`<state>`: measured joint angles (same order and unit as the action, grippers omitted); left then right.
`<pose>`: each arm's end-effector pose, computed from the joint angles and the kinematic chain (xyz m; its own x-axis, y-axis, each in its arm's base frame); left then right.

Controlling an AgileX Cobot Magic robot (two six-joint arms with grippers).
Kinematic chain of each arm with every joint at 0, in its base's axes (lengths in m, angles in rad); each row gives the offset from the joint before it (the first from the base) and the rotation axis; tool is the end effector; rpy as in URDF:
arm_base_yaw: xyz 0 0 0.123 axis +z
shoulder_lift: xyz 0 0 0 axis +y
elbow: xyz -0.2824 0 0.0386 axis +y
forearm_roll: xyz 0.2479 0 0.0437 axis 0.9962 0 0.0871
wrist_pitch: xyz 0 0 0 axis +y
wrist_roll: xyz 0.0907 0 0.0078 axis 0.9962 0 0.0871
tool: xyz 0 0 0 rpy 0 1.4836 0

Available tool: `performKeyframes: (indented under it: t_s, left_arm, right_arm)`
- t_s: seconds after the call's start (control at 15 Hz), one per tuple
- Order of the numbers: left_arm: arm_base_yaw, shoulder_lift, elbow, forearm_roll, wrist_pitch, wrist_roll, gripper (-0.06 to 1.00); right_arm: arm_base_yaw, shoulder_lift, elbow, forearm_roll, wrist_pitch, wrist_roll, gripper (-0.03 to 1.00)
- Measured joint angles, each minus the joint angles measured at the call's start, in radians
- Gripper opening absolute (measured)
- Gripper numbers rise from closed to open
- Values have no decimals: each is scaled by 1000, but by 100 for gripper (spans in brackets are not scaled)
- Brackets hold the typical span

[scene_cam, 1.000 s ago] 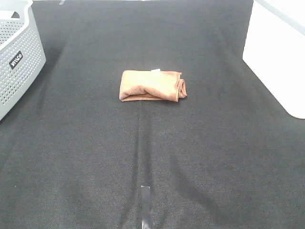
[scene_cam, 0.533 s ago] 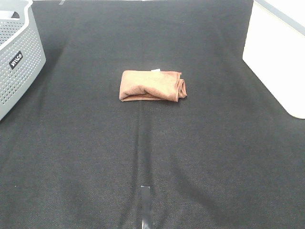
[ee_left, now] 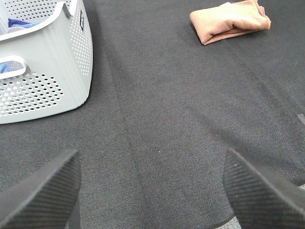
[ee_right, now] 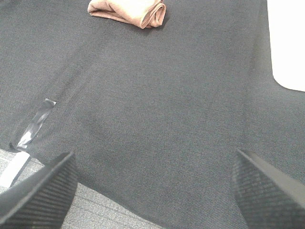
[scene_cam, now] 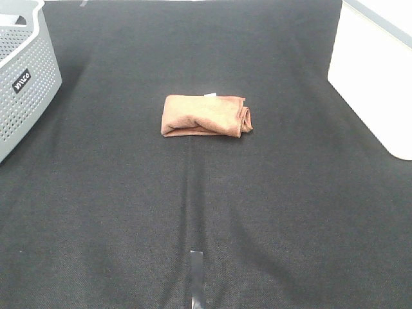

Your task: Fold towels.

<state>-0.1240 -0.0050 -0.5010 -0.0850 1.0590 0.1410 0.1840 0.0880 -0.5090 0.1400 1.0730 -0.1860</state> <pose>-0.0066 -0.0060 0.2778 -0.4234 0.1524 -0.8930 0.2321 0.9711 0.0557 0.0048 0.0122 0.2793 -0.4855 -0.2100 -0.8487 -0.3436 0.9384 -0.0357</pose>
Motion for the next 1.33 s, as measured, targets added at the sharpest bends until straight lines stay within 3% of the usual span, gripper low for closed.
performKeyframes:
  t_s: [0.13, 0.33, 0.47, 0.73, 1.33]
  left_arm:
    - [7, 0, 0, 0, 0, 0, 78]
    - [80, 0, 0, 0, 0, 0, 78]
    - [119, 0, 0, 0, 0, 0, 78]
    - [119, 0, 0, 0, 0, 0, 78]
    - [119, 0, 0, 0, 0, 0, 78]
  right_arm:
    - [0, 0, 0, 0, 0, 0, 82]
    - [0, 0, 0, 0, 0, 0, 82]
    - [-46, 0, 0, 4, 0, 0, 82]
    - [-201, 0, 0, 11, 0, 0, 82]
    - [-206, -66, 2, 20, -1, 11, 82]
